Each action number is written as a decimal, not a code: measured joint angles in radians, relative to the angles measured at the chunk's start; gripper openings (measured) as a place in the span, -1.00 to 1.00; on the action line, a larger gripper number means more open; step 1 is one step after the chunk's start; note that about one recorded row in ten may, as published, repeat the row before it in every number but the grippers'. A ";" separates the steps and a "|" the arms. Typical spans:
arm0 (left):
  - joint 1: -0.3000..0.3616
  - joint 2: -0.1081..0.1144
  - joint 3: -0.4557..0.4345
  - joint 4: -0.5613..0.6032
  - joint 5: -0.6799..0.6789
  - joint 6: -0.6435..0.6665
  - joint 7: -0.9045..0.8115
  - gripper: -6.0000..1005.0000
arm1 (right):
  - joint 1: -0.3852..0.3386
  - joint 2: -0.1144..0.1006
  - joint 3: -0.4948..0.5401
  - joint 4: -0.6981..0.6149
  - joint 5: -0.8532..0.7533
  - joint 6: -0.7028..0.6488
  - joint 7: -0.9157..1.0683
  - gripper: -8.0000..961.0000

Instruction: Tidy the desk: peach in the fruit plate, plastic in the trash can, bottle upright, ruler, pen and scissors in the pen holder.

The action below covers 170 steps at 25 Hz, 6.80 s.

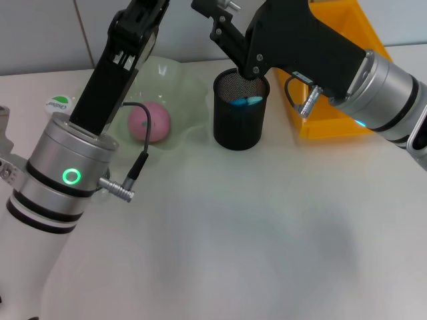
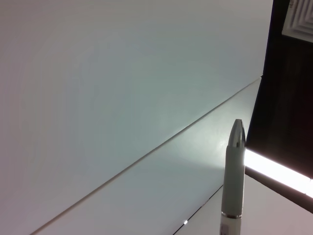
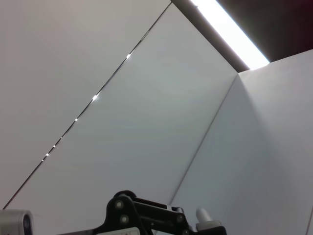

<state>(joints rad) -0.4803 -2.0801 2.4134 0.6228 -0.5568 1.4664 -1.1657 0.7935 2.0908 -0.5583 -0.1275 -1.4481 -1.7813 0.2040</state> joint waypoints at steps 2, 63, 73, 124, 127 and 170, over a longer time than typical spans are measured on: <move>0.002 0.000 0.001 0.001 0.000 0.000 -0.001 -0.65 | 0.000 0.000 0.000 0.002 0.000 0.000 0.000 -0.32; -0.025 0.063 -0.432 -0.116 0.934 0.157 0.193 0.56 | -0.282 -0.039 0.001 -0.457 0.146 -0.002 0.912 -0.72; 0.008 0.099 -0.874 -0.087 1.525 0.114 0.049 0.57 | -0.235 -0.140 -0.004 -0.845 -0.200 0.082 1.604 -0.72; 0.040 0.059 -1.090 -0.019 1.904 0.139 -0.040 0.58 | 0.407 -0.154 -0.472 -0.644 -1.215 0.354 2.219 -0.55; 0.041 0.059 -1.090 -0.022 1.904 0.143 -0.041 0.58 | 0.409 -0.152 -0.478 -0.619 -1.215 0.380 2.223 -0.54; 0.053 0.097 -1.090 -0.032 1.908 0.141 -0.113 0.57 | -0.417 -0.112 -0.252 -0.562 -0.047 0.074 1.435 0.60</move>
<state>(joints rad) -0.4270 -1.9828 1.3233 0.5911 1.3512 1.6078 -1.2784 0.3764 1.9784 -0.8100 -0.6891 -1.4947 -1.7075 1.6391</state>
